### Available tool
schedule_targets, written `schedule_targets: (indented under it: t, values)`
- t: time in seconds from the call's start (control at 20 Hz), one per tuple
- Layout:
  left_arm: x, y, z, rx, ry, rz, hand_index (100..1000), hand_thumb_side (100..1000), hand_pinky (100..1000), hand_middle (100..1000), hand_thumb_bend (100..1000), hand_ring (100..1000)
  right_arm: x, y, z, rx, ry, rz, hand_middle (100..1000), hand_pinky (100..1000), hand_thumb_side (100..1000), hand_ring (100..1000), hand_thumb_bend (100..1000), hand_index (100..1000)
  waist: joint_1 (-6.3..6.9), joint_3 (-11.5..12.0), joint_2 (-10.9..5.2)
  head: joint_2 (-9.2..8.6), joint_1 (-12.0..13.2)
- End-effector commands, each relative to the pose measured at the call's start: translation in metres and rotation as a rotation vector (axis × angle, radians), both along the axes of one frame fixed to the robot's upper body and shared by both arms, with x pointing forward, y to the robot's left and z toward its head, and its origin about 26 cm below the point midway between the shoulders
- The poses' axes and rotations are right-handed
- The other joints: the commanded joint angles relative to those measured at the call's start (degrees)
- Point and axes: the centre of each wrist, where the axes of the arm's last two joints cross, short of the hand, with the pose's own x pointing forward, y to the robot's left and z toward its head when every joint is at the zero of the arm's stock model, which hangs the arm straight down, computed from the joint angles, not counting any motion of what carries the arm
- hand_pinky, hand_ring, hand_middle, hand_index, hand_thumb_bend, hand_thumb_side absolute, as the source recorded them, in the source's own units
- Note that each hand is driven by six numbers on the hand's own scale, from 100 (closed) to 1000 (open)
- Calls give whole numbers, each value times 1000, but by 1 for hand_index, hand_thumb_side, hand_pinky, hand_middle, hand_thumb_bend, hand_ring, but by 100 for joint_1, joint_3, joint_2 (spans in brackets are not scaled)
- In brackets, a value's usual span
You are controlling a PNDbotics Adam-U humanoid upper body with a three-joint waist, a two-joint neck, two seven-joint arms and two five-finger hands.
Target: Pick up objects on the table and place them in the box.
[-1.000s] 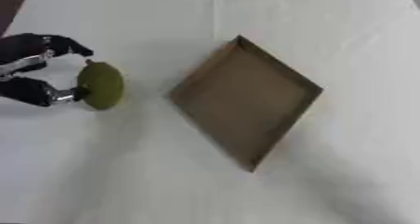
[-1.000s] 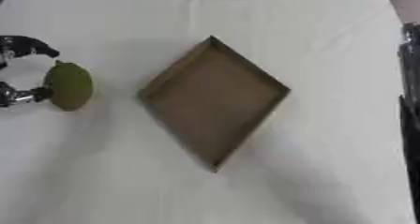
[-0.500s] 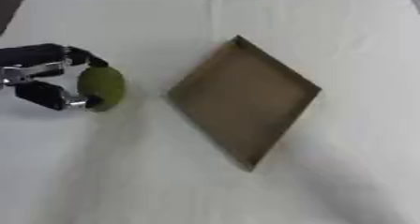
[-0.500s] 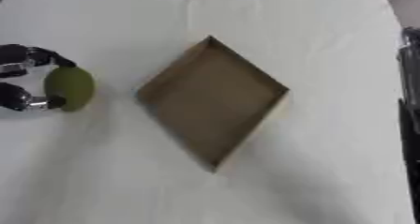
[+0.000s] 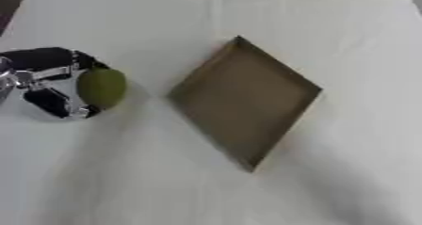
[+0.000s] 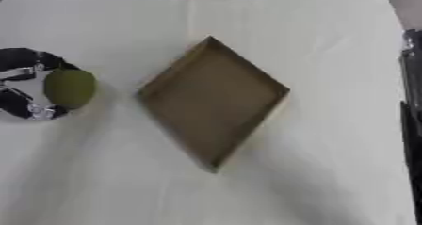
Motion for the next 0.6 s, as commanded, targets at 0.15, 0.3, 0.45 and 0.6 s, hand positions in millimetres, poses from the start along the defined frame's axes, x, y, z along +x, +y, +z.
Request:
schedule_targets:
  t: [0.15, 0.3, 0.45, 0.6]
  values:
    - [0, 4, 10, -43, -55, 37, 884, 107, 666, 645, 169, 706, -5, 0, 5, -4, -23, 5, 700, 778, 542, 552, 100, 773, 6, -6, -163, -11, 21]
    - [-1, 2, 12, -85, -81, 41, 780, 109, 520, 557, 100, 601, -4, 0, 4, -3, -20, 5, 699, 780, 542, 552, 100, 773, 7, -5, -170, -8, 18]
    - [-3, 1, 15, -132, -116, 39, 736, 138, 455, 521, 100, 559, -4, 0, 4, -3, -16, 7, 699, 780, 542, 552, 100, 774, 8, -5, -177, -10, 15]
    - [-5, -1, 21, -161, -163, 30, 701, 143, 405, 499, 100, 525, -4, -1, 3, -2, -14, 7, 699, 780, 542, 553, 100, 774, 8, -4, -184, -7, 12]
